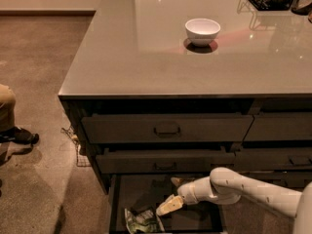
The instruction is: Place green jalapeno chip bag into bottom drawer
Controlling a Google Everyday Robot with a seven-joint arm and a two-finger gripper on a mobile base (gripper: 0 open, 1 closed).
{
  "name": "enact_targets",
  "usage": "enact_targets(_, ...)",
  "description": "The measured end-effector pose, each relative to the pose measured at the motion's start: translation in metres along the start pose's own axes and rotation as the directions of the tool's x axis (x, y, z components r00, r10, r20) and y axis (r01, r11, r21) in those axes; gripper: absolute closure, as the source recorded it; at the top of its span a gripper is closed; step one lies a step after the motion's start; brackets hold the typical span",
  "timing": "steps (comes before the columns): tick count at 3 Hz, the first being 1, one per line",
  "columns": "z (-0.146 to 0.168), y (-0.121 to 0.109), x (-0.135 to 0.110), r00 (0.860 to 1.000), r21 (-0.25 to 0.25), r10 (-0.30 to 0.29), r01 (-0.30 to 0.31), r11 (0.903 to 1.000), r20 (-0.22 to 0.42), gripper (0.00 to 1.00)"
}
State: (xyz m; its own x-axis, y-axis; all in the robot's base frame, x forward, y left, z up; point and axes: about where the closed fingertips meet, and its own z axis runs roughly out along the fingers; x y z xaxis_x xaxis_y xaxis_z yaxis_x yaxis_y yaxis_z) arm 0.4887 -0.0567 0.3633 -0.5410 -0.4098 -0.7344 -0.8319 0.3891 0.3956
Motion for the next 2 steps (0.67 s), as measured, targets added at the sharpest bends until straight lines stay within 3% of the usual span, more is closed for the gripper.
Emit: enact_targets(2,-0.065,0.022,0.016,0.996,0.118,0.006,-0.016,0.9929,0.086,0.00)
